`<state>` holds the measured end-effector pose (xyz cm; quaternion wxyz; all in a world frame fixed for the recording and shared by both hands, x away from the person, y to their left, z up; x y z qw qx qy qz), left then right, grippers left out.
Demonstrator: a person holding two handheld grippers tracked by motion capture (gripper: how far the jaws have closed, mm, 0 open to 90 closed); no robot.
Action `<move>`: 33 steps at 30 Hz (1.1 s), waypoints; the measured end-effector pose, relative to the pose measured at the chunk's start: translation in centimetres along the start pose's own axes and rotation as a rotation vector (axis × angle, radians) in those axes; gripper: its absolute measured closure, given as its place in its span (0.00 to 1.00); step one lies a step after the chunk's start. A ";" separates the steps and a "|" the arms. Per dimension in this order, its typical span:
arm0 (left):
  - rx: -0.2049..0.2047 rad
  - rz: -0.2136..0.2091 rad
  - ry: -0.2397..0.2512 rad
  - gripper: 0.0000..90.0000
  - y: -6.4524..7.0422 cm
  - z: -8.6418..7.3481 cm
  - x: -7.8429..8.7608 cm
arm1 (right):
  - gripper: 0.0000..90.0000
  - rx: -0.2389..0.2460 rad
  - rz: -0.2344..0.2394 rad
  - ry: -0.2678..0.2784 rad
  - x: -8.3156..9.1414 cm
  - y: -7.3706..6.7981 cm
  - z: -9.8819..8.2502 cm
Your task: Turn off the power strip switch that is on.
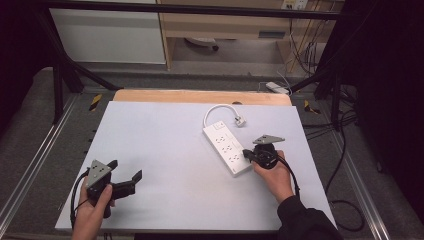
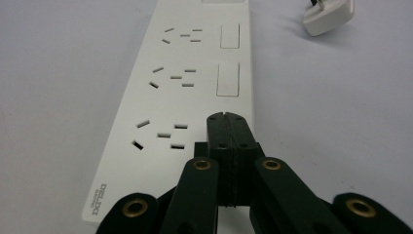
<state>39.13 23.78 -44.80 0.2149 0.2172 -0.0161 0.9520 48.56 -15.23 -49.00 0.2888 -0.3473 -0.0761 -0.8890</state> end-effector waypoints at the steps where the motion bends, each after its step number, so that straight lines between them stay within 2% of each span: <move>1: 0.000 0.000 0.000 0.06 0.0 0.0 0.0 | 1.00 -0.002 0.000 0.002 0.0 0.0 0.0; 20: 0.002 -0.003 -0.001 0.06 0.0 0.0 0.0 | 1.00 -0.005 0.001 0.049 0.1 0.0 -0.3; 33: 0.002 -0.004 -0.001 0.06 0.1 0.0 0.0 | 1.00 0.020 -0.007 0.063 -0.1 0.0 -0.6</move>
Point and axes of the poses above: each handheld gripper's, and its own axes: x roughly backward along the jaws, z roughly out of its top, y roughly to its right, the point moved 9 cm from there along -x, roughly forward along the jaws, and after that the axes turned 2 degrees about -y, right-handed, at the moved point
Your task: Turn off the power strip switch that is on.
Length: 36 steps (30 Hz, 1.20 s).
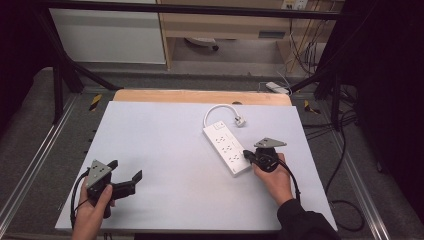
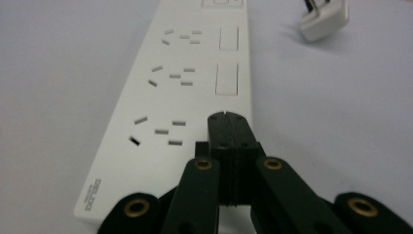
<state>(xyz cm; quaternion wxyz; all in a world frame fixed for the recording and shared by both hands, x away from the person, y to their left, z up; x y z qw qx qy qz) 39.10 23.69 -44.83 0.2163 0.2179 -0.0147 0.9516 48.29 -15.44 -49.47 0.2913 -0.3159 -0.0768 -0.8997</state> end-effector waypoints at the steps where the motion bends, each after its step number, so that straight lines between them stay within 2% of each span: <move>1: 0.000 0.000 0.000 0.06 0.0 0.0 0.0 | 1.00 -0.003 0.003 0.005 0.0 0.0 0.0; 36: -0.004 0.001 0.000 0.06 -0.1 0.0 0.0 | 1.00 -0.012 0.006 0.007 0.0 0.0 0.1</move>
Point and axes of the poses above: each handheld gripper's, and its own axes: x roughly backward along the jaws, z roughly out of its top, y roughly to its right, the point moved 9 cm from there along -x, roughly forward along the jaws, and after that the axes turned 2 degrees about -y, right-handed, at the moved point
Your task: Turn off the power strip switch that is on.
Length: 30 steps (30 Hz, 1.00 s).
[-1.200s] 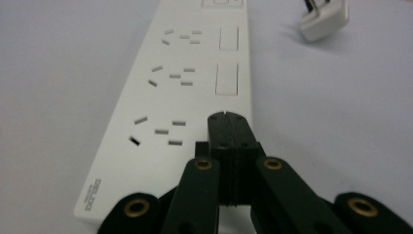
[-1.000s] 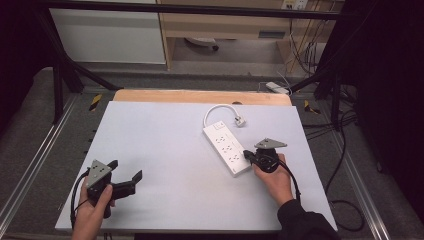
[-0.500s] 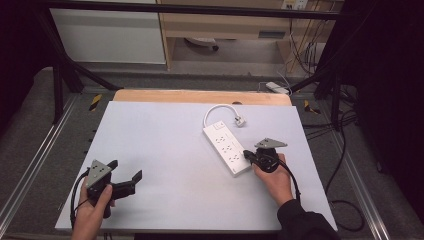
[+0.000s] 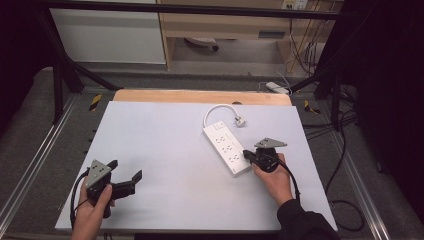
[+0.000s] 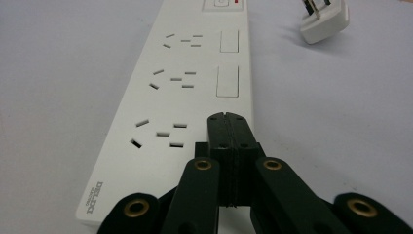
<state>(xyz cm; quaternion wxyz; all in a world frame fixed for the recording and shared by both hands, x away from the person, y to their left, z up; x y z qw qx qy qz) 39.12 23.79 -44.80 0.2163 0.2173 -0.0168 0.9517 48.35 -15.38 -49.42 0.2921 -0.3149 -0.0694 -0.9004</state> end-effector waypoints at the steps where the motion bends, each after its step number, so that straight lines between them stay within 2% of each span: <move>1: 0.001 0.000 0.002 0.06 0.0 0.0 0.0 | 1.00 -0.002 0.001 0.000 0.0 0.0 0.0; 9: 0.000 0.000 0.002 0.06 0.0 0.0 0.0 | 1.00 -0.003 0.002 0.012 0.1 0.0 0.4; 30: -0.002 -0.001 0.000 0.06 0.0 0.0 0.0 | 0.92 -0.005 0.006 0.047 0.0 -0.4 1.8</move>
Point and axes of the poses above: each handheld gripper's, and its own axes: x roughly backward along the jaws, z roughly out of its top, y roughly to its right, the point moved 9 cm from there along -x, roughly forward along the jaws, and after that the axes turned 2 degrees about -y, right-handed, at the moved point
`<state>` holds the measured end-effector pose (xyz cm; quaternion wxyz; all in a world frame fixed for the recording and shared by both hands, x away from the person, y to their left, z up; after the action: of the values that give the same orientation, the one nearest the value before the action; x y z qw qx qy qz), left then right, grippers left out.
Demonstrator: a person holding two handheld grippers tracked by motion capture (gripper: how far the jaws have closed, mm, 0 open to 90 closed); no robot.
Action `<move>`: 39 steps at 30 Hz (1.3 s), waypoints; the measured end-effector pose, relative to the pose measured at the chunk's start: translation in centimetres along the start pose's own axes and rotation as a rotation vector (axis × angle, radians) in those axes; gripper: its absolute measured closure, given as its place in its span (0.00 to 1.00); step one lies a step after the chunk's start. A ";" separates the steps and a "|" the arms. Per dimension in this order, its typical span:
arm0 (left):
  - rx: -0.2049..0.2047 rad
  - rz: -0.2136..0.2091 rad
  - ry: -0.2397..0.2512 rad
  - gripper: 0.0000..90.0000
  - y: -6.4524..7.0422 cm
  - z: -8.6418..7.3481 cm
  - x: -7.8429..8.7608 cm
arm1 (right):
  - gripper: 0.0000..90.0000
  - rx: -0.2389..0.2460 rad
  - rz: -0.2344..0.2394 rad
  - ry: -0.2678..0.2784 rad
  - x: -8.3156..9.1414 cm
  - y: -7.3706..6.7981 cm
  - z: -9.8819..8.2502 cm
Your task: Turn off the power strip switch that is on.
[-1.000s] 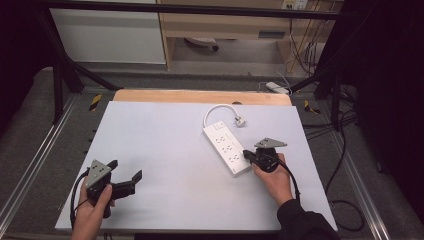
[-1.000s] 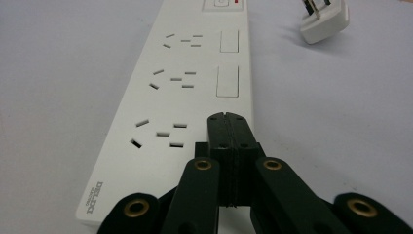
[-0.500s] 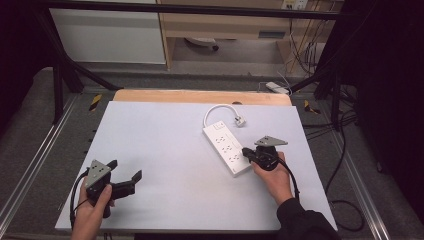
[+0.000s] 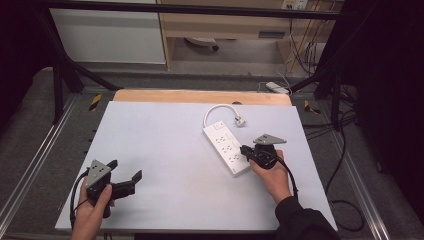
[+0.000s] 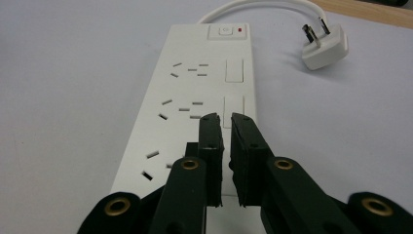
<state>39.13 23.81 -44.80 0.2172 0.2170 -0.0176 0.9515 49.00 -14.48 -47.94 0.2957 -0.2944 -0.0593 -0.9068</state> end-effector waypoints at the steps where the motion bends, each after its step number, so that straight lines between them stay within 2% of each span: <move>1: 0.000 0.000 0.000 0.06 0.0 0.0 0.0 | 0.90 -0.004 0.000 0.004 0.0 0.0 0.1; 6: 0.001 0.001 0.000 0.06 0.0 0.0 0.0 | 0.81 -0.004 -0.002 0.016 0.0 -0.1 0.7; 22: 0.000 0.000 0.000 0.06 0.0 0.0 0.0 | 0.35 -0.047 -0.015 0.050 -0.1 0.0 2.6; 31: -0.001 0.000 0.001 0.06 0.0 0.0 0.0 | 0.12 -0.044 -0.053 0.074 0.3 0.4 4.0; 34: 0.001 -0.001 0.003 0.06 0.0 0.0 0.0 | 0.08 -0.034 -0.076 0.094 0.5 0.6 4.6; 39: -0.002 0.000 0.001 0.06 0.0 0.0 0.0 | 0.06 -0.041 -0.112 0.127 0.7 0.9 5.4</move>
<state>39.11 23.80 -44.75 0.2174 0.2161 -0.0186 0.9517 51.72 -14.02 -43.19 0.2416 -0.2387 -0.0381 -0.9398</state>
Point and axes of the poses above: each handheld gripper's, and its own axes: x roughly backward along the jaws, z roughly out of its top, y roughly to its right, the point moved 9 cm from there along -x, roughly forward along the jaws, and after that the axes turned 2 degrees about -y, right-handed, at the moved point
